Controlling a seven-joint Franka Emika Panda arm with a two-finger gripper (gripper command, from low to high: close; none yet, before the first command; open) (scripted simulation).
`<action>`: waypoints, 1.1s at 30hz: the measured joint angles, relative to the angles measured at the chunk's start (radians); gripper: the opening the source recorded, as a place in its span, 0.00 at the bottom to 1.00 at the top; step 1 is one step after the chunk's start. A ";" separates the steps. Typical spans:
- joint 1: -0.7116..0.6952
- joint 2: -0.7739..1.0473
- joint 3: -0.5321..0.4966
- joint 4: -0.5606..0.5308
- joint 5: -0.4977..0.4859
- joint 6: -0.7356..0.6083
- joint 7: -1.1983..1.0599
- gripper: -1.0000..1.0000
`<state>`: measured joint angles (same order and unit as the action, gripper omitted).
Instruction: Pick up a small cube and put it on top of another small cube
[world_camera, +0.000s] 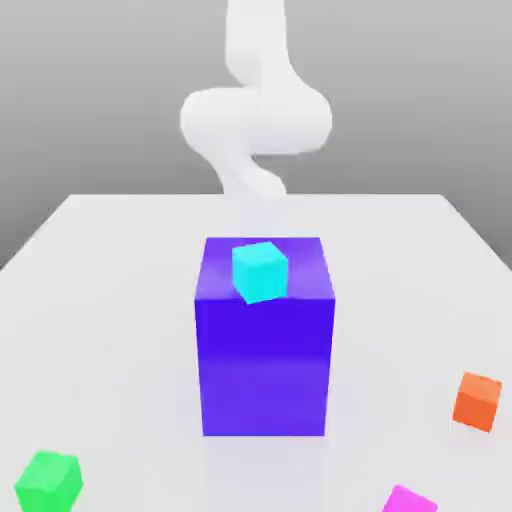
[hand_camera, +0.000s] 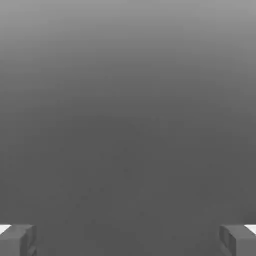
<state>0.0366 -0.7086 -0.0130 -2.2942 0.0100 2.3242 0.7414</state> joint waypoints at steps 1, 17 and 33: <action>0.013 0.039 -0.003 0.003 0.007 0.010 -0.027 0.50; 0.181 0.623 -0.017 0.040 0.078 0.165 -0.406 0.50; 0.256 1.197 0.021 0.090 -0.018 0.371 -0.614 0.50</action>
<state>0.2922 0.4880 0.0078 -2.2047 -0.0080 2.6951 0.1276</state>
